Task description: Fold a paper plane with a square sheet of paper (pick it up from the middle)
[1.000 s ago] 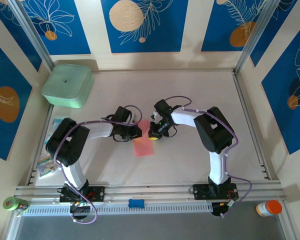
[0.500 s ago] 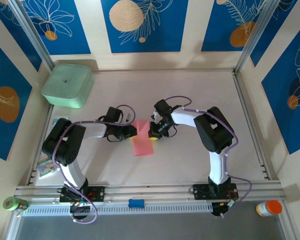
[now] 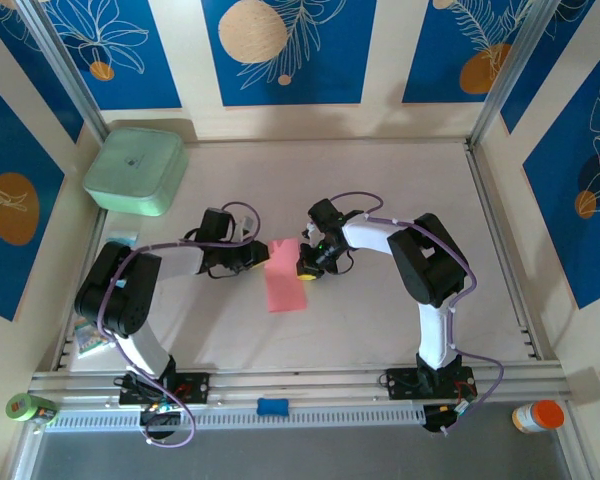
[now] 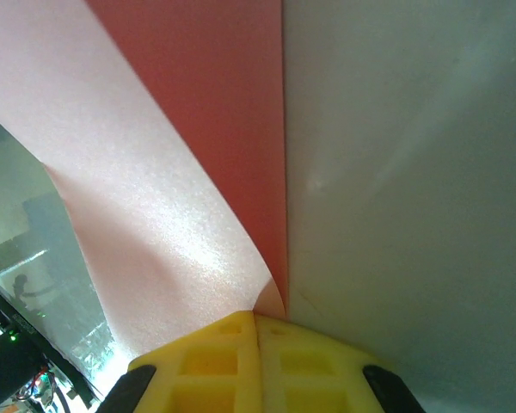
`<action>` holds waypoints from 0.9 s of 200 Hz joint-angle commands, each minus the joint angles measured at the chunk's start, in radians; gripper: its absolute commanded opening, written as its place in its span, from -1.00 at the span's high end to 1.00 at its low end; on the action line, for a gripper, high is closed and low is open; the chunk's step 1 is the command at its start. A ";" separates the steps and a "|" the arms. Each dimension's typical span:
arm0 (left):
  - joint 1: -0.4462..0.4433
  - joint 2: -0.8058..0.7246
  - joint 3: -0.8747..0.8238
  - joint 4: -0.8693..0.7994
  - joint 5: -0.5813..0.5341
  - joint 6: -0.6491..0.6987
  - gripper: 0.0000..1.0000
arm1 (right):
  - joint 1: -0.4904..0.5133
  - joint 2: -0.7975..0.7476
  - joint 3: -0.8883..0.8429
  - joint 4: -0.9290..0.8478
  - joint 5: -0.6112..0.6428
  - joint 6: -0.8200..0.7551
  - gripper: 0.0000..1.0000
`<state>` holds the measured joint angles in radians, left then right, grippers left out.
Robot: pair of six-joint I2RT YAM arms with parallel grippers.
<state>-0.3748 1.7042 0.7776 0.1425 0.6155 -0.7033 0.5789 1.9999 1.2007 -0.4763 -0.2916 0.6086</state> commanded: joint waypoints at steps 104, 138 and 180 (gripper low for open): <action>0.009 0.115 0.068 -0.173 -0.146 0.046 0.68 | -0.010 0.157 -0.093 -0.153 0.354 -0.006 1.00; 0.060 0.100 0.072 -0.257 -0.192 0.089 0.69 | -0.010 0.155 -0.095 -0.159 0.369 -0.007 1.00; 0.076 0.006 0.097 -0.265 -0.146 0.100 0.67 | -0.010 0.151 -0.095 -0.162 0.377 -0.012 1.00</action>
<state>-0.3214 1.7638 0.8551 -0.0643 0.4976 -0.6369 0.5797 2.0003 1.2026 -0.4808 -0.2836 0.6086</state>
